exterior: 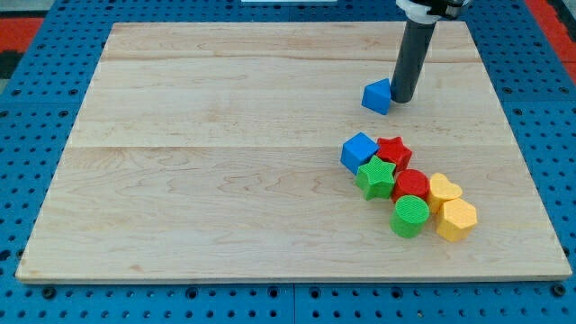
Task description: Push blue triangle diagonally above blue cube
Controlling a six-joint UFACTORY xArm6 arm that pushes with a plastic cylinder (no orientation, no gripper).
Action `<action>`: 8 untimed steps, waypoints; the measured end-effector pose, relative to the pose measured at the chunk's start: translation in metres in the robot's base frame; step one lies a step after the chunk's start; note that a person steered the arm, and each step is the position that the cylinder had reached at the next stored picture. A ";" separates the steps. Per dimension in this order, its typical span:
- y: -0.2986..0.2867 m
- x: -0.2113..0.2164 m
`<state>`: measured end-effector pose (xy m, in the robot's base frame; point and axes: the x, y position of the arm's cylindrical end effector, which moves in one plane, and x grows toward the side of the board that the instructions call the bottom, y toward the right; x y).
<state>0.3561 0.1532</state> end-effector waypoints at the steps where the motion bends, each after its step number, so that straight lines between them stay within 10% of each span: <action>1: 0.004 -0.017; 8: -0.102 0.003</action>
<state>0.3589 0.0514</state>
